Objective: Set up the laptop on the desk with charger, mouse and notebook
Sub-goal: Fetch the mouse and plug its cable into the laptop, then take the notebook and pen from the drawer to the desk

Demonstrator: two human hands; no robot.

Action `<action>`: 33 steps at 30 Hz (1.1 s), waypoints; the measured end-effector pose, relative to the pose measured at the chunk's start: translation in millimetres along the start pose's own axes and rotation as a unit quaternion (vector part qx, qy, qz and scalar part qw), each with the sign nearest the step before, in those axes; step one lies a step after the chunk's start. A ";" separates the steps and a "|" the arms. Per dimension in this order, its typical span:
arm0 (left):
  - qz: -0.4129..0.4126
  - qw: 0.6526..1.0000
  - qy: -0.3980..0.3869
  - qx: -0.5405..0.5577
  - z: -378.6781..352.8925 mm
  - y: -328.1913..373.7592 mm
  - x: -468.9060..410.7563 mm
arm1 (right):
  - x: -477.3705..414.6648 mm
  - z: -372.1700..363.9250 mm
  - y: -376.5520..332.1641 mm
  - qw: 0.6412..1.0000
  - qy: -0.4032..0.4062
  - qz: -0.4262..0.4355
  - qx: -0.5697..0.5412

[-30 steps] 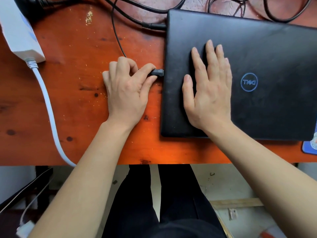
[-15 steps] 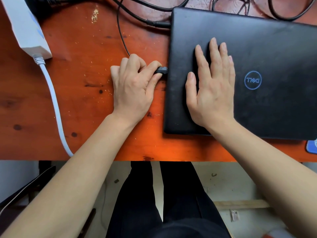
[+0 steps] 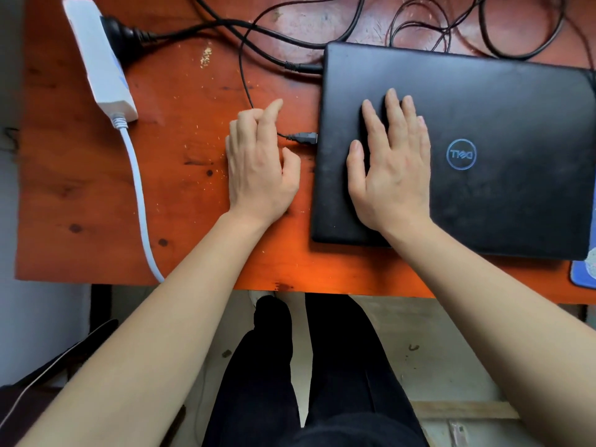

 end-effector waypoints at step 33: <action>0.098 0.952 0.194 -0.214 348.5 153.2 -68.3 | -104.3 328.1 -87.2 0.970 0.121 0.198 -0.066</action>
Point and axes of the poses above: each hand's wrist, its own x-axis away from the middle knuckle, its own z-axis out of the back of the hand, y = z × x, the point moved 1 cm from there along -x, towards the middle knuckle, and after that the axes turned 7 degrees about -z, right-handed, at the moved point
